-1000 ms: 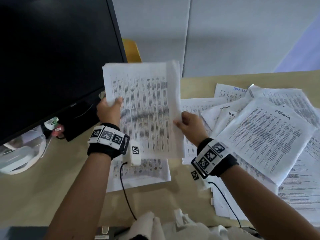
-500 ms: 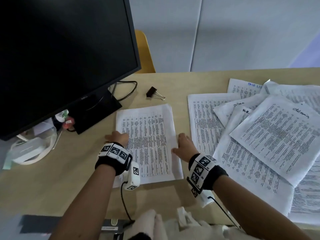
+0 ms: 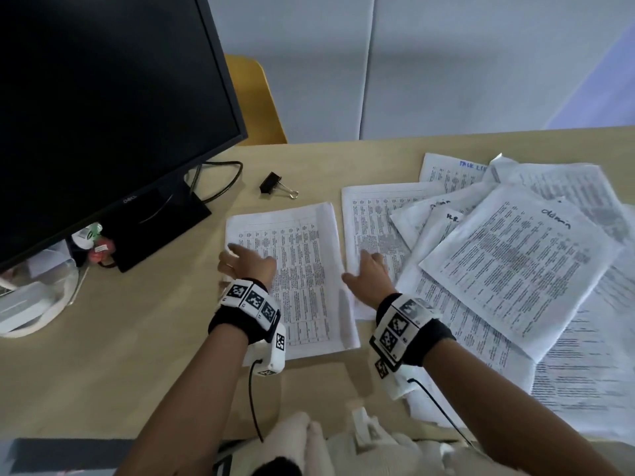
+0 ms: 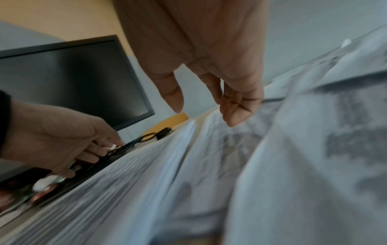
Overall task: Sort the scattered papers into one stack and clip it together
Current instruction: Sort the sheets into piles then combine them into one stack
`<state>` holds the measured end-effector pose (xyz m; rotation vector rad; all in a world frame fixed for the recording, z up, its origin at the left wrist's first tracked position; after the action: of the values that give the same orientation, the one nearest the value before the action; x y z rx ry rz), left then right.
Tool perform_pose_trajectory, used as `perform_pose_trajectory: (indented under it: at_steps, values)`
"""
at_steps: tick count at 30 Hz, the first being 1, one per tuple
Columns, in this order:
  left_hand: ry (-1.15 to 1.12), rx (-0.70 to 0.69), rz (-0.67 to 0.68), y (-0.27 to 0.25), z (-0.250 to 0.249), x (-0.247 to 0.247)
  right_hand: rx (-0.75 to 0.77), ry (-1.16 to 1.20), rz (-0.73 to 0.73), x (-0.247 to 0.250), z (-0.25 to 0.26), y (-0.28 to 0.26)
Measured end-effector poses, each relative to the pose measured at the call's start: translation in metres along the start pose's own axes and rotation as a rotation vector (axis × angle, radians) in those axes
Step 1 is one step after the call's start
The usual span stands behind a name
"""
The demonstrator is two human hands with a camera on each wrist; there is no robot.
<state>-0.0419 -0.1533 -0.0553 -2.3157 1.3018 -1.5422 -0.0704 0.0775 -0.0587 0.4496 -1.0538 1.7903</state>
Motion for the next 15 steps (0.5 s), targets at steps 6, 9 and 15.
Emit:
perform_pose_trajectory:
  at_steps: [6, 9, 15]
  values:
    - [0.043, -0.302, 0.153, -0.047, -0.097, -0.069, -0.203, 0.086, -0.244, 0.105, -0.092, 0.001]
    - [0.111, -0.427, 0.314, -0.084, -0.132, -0.128, -0.439, 0.084, -0.355, 0.15, -0.166, -0.01]
    - [0.366, -0.334, 0.38, -0.119, -0.139, -0.201, -0.718, 0.182, -0.399, 0.178, -0.27, -0.038]
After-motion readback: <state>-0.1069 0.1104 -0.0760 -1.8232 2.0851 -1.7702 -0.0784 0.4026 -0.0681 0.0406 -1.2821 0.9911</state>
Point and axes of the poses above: each hand's wrist, its own y-axis towards the middle knuckle, its own x-axis out of the back of the hand, z = x × y, the point moved 10 cm from there along y, towards the middle knuckle, and after that the axes turned 6 degrees about -y, right-handed, at the moved point
